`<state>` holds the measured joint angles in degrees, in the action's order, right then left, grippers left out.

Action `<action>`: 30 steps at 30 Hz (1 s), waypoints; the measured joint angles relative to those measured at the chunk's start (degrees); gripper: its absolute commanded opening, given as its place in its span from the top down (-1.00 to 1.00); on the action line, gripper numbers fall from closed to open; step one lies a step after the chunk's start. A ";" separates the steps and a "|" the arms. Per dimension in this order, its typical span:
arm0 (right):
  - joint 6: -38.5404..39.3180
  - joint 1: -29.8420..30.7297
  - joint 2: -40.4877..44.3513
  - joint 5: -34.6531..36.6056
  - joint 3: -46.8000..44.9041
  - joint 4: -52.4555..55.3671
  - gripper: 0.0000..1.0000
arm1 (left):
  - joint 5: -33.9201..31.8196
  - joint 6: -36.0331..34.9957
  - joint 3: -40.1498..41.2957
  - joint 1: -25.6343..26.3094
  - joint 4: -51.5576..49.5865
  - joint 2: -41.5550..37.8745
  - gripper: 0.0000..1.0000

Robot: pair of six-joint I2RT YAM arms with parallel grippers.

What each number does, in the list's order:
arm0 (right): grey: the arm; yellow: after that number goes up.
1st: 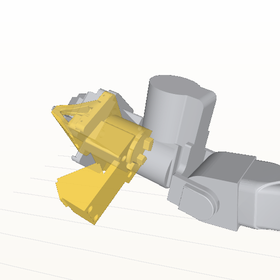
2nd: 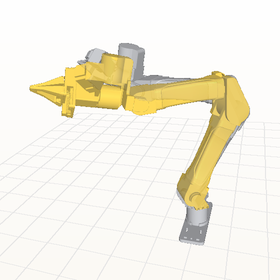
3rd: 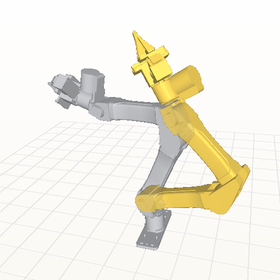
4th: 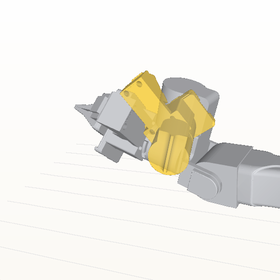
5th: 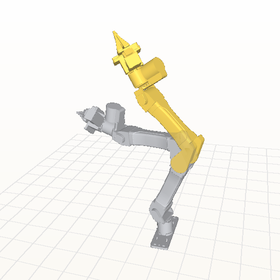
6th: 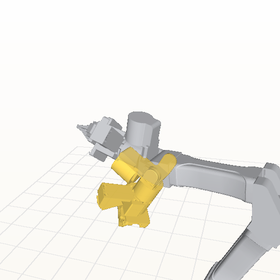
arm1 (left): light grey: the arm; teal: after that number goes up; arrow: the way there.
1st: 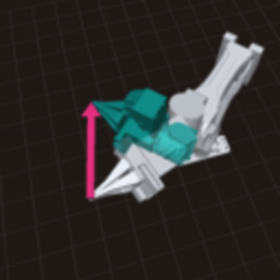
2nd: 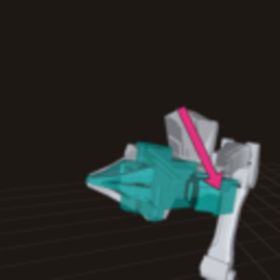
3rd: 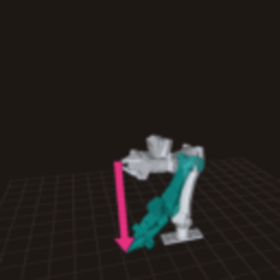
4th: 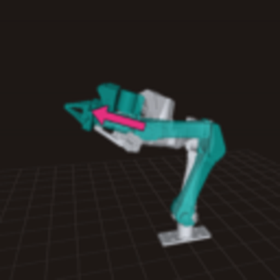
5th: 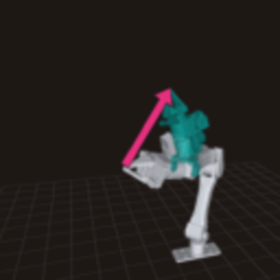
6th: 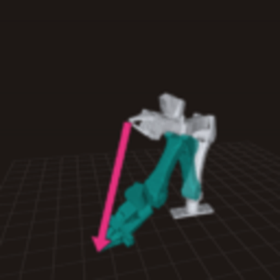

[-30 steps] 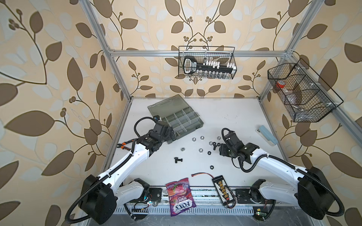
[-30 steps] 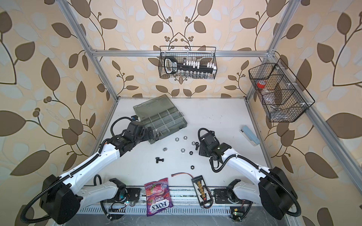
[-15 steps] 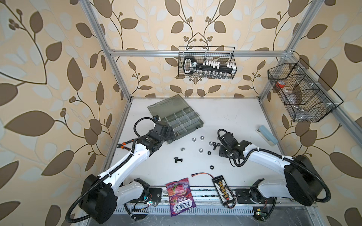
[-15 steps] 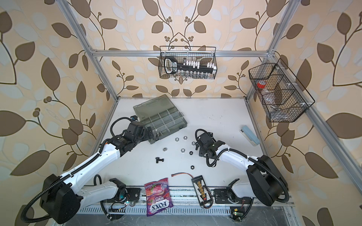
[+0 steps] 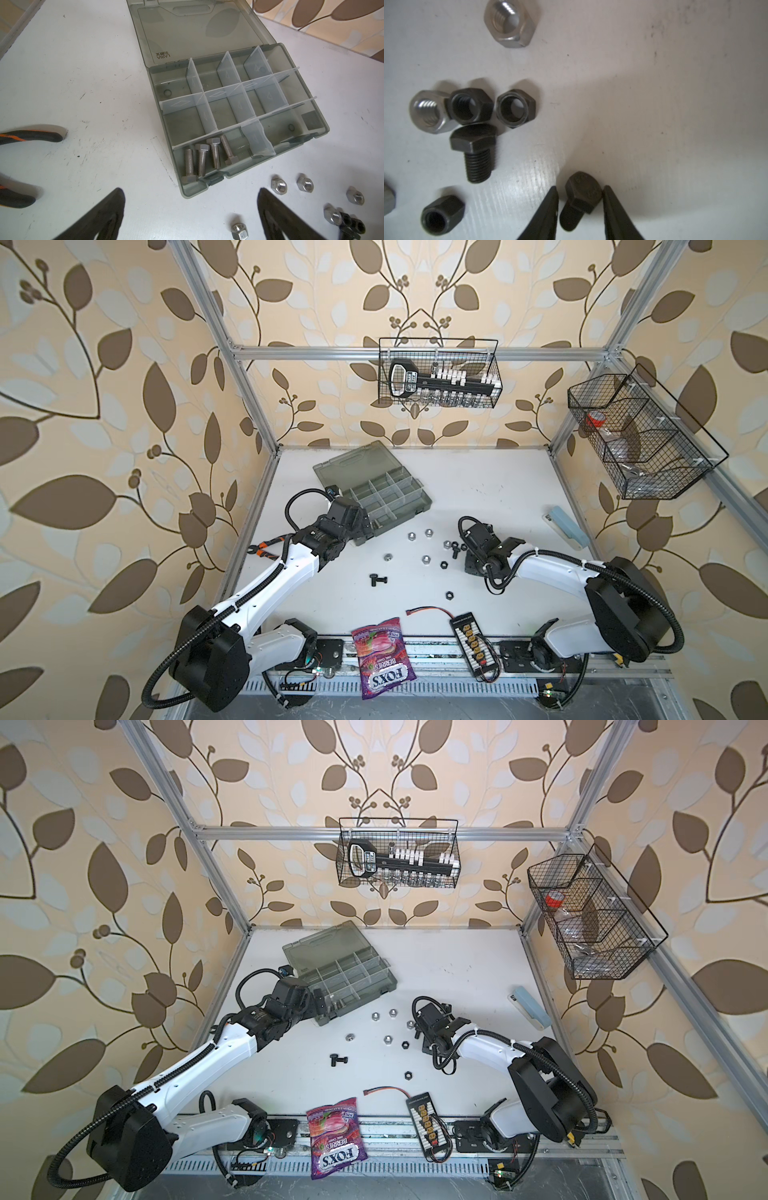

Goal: Sort the screws and nuts into containers
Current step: Pick up the screw from the center of the table.

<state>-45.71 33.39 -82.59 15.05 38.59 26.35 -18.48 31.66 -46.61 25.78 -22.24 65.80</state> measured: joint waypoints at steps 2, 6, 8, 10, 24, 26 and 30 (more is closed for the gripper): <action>-0.11 -0.02 0.00 0.00 0.00 -0.09 0.49 | 0.00 0.00 0.00 0.00 0.04 0.04 -0.98; -0.28 -0.02 0.15 0.33 0.00 -0.57 0.68 | 0.00 0.00 0.00 0.00 0.13 0.31 -0.98; -0.35 -0.02 0.31 0.44 0.00 -0.72 0.71 | 0.02 0.00 0.00 0.00 0.11 0.44 -0.98; -0.48 -0.15 0.28 0.44 0.00 -0.61 0.69 | 0.02 0.00 0.00 0.00 0.11 0.44 -0.98; 0.59 -0.17 0.44 0.39 0.00 -0.63 1.00 | 0.00 0.00 0.00 0.00 0.11 0.70 -0.98; 1.31 -0.17 0.72 0.37 0.00 -0.57 1.00 | 0.00 0.02 0.00 0.00 0.04 1.09 -0.98; 3.17 -0.17 2.45 0.37 0.66 -0.11 1.00 | 0.00 0.07 0.00 0.00 -0.22 1.51 -0.98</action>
<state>-42.54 33.21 -80.14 15.42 39.24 26.24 -18.48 31.73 -46.61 25.78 -22.46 67.31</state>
